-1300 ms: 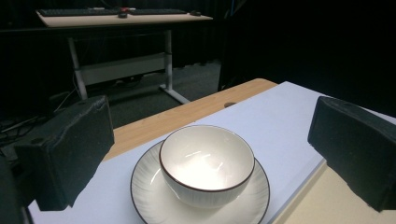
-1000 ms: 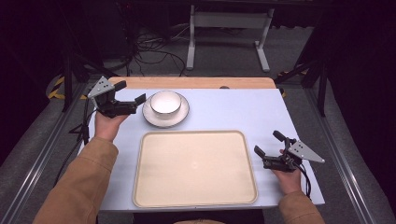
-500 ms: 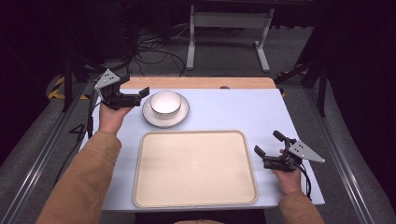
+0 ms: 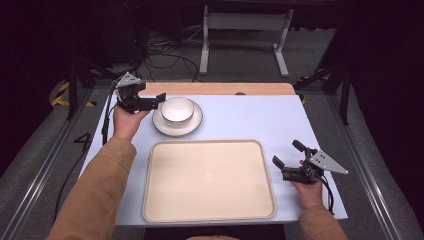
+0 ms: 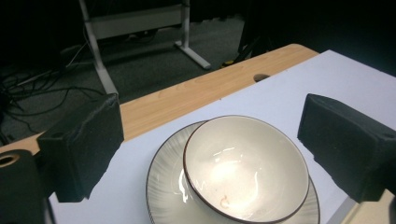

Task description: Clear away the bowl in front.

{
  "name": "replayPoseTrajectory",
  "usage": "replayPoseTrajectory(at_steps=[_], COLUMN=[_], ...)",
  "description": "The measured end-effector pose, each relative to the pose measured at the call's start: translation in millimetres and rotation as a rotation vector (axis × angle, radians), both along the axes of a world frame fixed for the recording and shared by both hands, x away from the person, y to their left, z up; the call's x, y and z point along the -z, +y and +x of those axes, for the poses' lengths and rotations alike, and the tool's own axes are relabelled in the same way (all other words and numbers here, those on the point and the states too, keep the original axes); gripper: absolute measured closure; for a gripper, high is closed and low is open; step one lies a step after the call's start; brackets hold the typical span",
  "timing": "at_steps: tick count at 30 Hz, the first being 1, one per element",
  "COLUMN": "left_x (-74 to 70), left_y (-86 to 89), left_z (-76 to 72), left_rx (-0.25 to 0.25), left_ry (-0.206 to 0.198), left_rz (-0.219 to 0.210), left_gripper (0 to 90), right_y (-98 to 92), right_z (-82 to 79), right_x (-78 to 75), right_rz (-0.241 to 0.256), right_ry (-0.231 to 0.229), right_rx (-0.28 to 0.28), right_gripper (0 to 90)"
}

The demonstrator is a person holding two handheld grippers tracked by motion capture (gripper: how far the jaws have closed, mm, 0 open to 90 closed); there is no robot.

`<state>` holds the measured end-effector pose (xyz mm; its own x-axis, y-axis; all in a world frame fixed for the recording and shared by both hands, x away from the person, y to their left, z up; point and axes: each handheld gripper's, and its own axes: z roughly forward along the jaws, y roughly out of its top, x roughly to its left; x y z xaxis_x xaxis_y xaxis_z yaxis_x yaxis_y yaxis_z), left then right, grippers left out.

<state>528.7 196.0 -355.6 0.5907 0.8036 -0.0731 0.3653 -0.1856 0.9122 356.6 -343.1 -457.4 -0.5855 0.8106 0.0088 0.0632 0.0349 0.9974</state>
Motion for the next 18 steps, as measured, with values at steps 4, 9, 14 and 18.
replayPoseTrajectory(at_steps=[4, 9, 14, 18], left_x=[8.5, 16.8, 24.1, 29.7], left_y=[-1.1, -0.4, -1.1, -4.2], left_z=[6.8, 13.2, 19.3, 22.5], left_rx=[-0.019, -0.044, -0.061, -0.07], left_ry=[0.064, 0.131, 0.215, 0.247], left_rz=[0.023, 0.019, -0.007, 0.022], left_gripper=[12.1, 14.1, 14.0, 14.3], right_y=[-0.1, -0.5, -0.6, -0.8], right_z=[0.0, 0.3, 0.6, 0.7], right_x=[0.0, 0.1, 0.3, 0.3], right_rz=[0.005, 0.011, 0.019, 0.021], right_ry=[0.003, 0.006, 0.014, 0.017], right_rx=[-0.001, -0.004, -0.007, -0.009], right_gripper=[0.2, 0.2, 0.4, 0.5])
